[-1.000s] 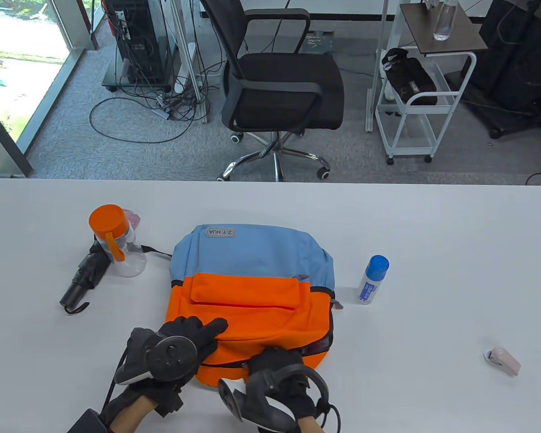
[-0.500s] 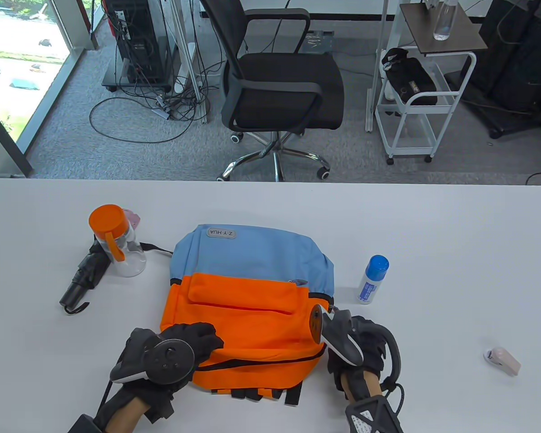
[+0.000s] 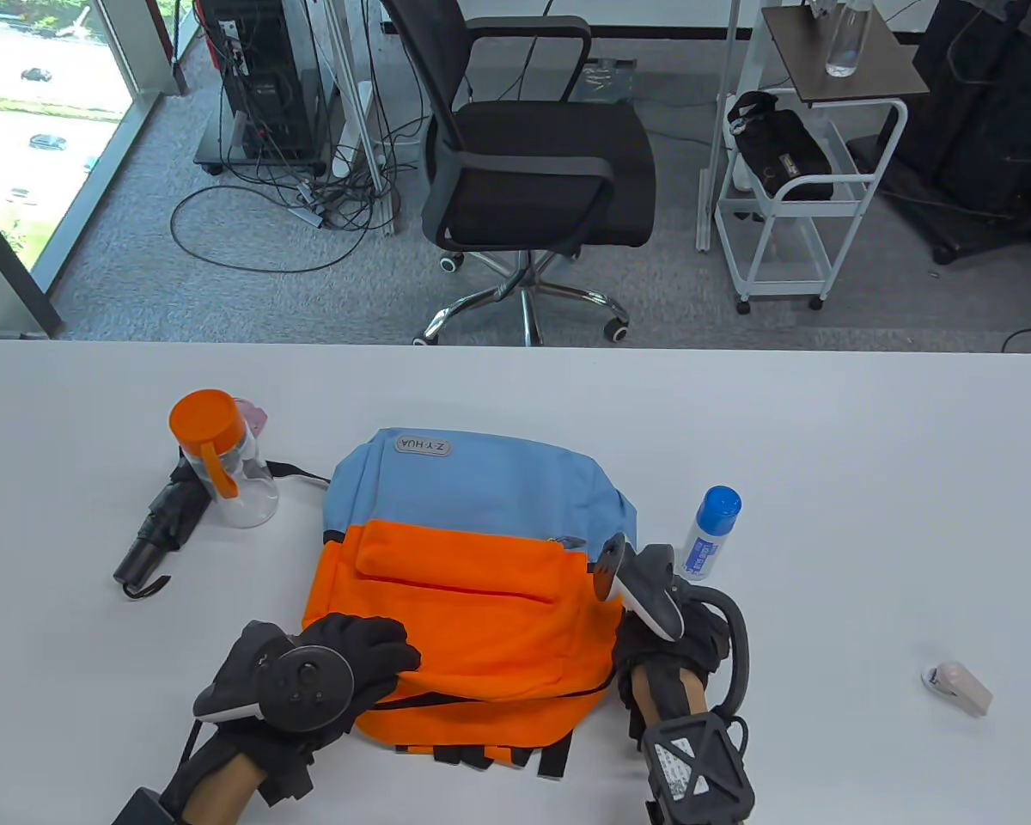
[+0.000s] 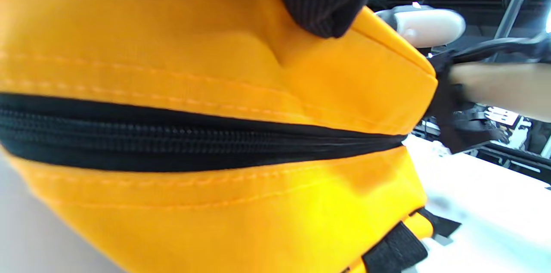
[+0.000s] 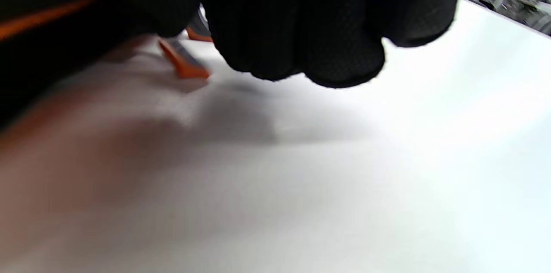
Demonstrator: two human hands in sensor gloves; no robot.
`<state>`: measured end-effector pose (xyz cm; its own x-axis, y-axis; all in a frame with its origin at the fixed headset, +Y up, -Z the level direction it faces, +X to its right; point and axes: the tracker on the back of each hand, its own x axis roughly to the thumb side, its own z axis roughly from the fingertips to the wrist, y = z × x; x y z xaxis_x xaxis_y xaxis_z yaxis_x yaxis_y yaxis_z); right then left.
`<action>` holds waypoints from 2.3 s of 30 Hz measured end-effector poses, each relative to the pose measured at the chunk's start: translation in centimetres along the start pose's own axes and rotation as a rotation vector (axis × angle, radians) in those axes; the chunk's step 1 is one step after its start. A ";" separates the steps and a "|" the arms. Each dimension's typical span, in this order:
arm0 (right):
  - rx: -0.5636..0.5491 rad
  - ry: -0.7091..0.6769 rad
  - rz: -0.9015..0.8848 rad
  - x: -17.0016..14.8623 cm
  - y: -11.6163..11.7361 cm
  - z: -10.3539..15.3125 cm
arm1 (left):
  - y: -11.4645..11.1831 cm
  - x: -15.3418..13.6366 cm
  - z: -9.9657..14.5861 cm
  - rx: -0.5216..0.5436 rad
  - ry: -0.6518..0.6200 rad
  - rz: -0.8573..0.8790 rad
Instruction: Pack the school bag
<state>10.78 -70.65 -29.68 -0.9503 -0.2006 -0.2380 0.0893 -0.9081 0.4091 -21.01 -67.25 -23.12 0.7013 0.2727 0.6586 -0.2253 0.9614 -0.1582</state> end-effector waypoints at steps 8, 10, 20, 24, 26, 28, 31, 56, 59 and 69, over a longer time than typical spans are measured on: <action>-0.418 0.037 -0.054 -3.4 -8.6 3.6 | -0.3 0.4 0.2 -0.029 0.000 -0.050; -0.484 0.124 -0.027 -4.3 -9.7 1.2 | -0.4 0.5 0.2 -0.026 -0.007 -0.076; -0.357 0.060 -0.178 -5.5 -6.6 -4.0 | 1.1 0.7 0.1 0.087 -0.011 -0.121; -0.464 0.037 -0.214 -6.2 -6.9 -1.1 | 3.5 0.3 -2.9 0.022 0.053 -0.217; -0.528 0.045 -0.271 -6.3 -7.1 0.7 | 4.4 -0.2 -4.8 0.011 0.120 -0.242; -0.589 0.031 -0.342 -6.1 -7.3 3.0 | 5.2 -1.0 -7.7 -0.016 0.226 -0.280; -0.663 -0.004 -0.475 -5.8 -6.9 5.3 | 5.3 -1.6 -11.7 -0.036 0.282 -0.382; -0.622 -0.349 -1.017 -3.1 -6.0 8.7 | 2.8 -4.3 -15.0 -0.109 0.154 -0.504; -0.467 -0.452 -1.033 0.5 -6.1 8.2 | 5.4 -4.6 -14.8 -0.020 0.198 -0.357; -0.548 -0.421 -0.524 7.5 -7.8 5.1 | 7.1 -5.0 -14.0 0.032 0.180 -0.268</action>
<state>1.47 -63.16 -30.14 -0.9308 0.3473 0.1137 -0.3627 -0.9163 -0.1699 -16.67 -61.24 -37.86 0.8460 0.0147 0.5329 -0.0353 0.9990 0.0286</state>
